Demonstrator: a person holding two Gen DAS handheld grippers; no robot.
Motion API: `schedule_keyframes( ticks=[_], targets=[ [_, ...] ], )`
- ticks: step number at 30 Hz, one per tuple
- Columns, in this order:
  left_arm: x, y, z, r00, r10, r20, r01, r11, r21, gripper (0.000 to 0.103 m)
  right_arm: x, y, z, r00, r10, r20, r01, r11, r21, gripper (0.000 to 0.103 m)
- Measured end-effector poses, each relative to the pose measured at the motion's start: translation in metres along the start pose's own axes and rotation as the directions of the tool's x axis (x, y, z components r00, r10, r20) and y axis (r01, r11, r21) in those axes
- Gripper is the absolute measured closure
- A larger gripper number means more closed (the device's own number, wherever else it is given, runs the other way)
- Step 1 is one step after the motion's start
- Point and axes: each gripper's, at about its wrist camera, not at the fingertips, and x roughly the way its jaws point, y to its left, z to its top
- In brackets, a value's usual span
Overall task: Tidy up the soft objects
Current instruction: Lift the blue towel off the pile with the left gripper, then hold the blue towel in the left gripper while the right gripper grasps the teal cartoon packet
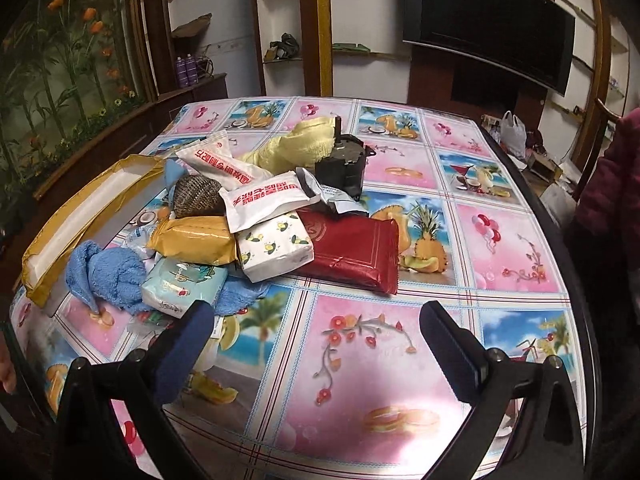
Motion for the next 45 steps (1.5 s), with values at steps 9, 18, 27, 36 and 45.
schedule_keyframes(
  ticks=[9, 18, 27, 36, 45],
  targets=[
    [0.049, -0.032, -0.014, 0.989, 0.009, -0.148, 0.008, 0.993, 0.117, 0.001, 0.003, -0.014, -0.005, 0.999, 0.038, 0.014, -0.039, 0.999, 0.033, 0.001],
    [0.092, -0.050, -0.038, 0.932, -0.043, -0.359, 0.106, 0.982, 0.158, 0.001, 0.010, -0.013, -0.007, 0.998, 0.056, -0.002, -0.056, 0.998, 0.026, 0.001],
    [0.052, -0.048, -0.032, 0.925, -0.208, -0.316, 0.245, 0.966, 0.081, 0.001, 0.014, -0.012, -0.008, 0.998, 0.064, -0.009, -0.064, 0.997, 0.033, 0.001],
    [0.070, -0.058, -0.038, 0.958, -0.049, -0.284, 0.117, 0.966, 0.229, 0.001, 0.009, -0.015, -0.010, 0.991, 0.128, -0.022, -0.127, 0.991, 0.045, 0.001],
    [0.077, -0.042, -0.039, 0.937, -0.147, -0.317, 0.217, 0.956, 0.198, 0.030, 0.008, -0.018, -0.008, 0.967, 0.244, -0.069, -0.241, 0.970, 0.044, 0.001]
  ],
)
